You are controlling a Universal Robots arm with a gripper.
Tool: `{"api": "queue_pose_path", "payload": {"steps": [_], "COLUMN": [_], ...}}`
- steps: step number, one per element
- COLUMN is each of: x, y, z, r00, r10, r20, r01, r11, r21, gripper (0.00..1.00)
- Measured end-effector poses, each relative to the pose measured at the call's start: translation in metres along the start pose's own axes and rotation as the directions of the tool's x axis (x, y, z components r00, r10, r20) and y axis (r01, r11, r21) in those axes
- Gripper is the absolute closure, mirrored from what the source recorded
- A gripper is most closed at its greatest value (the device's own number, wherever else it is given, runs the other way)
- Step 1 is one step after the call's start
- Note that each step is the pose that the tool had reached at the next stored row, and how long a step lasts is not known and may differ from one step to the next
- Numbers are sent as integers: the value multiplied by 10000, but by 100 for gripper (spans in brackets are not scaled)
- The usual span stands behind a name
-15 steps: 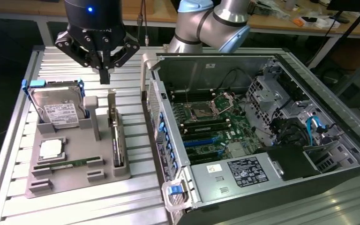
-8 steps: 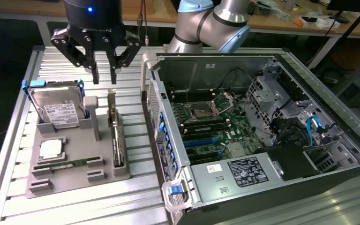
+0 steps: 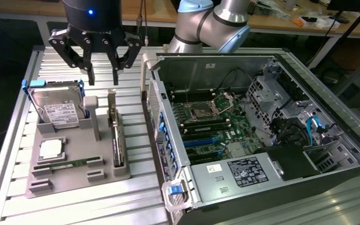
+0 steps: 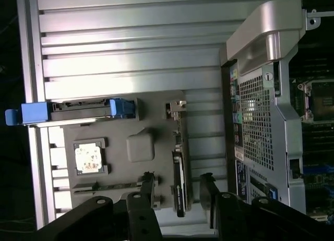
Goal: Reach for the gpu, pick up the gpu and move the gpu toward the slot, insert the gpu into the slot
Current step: 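Pick up the gpu and move the gpu toward the slot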
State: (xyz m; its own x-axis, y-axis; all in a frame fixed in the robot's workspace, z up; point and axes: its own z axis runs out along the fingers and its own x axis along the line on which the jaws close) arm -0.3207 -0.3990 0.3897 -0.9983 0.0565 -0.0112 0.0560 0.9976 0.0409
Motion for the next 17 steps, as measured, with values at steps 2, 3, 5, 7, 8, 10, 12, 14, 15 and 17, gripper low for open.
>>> {"api": "queue_pose_path", "payload": {"steps": [2, 3, 5, 7, 8, 10, 12, 14, 15, 17], "x": [-7, -14, -15, -15, -16, -16, -17, -17, -18, -19], "y": [0, 1, 0, -4, -14, -48, -70, -98, -109, -133], "z": [7, 10, 29, 55, 80, 140, 175, 227, 242, 274], "r00": [9998, 9996, 9987, 9981, 9976, 9969, 9966, 9959, 9957, 9952], "r10": [-183, -270, -515, -622, -685, -780, -828, -905, -928, -975], "r20": [-11, -16, -37, -43, -47, -51, -53, -55, -57, -59], "r01": [183, 270, 515, 622, 685, 780, 828, 905, 928, 976], "r11": [9998, 9996, 9987, 9981, 9976, 9969, 9966, 9959, 9957, 9952], "r21": [-1, -1, 19, 21, 21, 19, 19, 15, 14, 13], "gripper": [52, 52, 52, 52, 52, 52, 52, 52, 52, 52]}}
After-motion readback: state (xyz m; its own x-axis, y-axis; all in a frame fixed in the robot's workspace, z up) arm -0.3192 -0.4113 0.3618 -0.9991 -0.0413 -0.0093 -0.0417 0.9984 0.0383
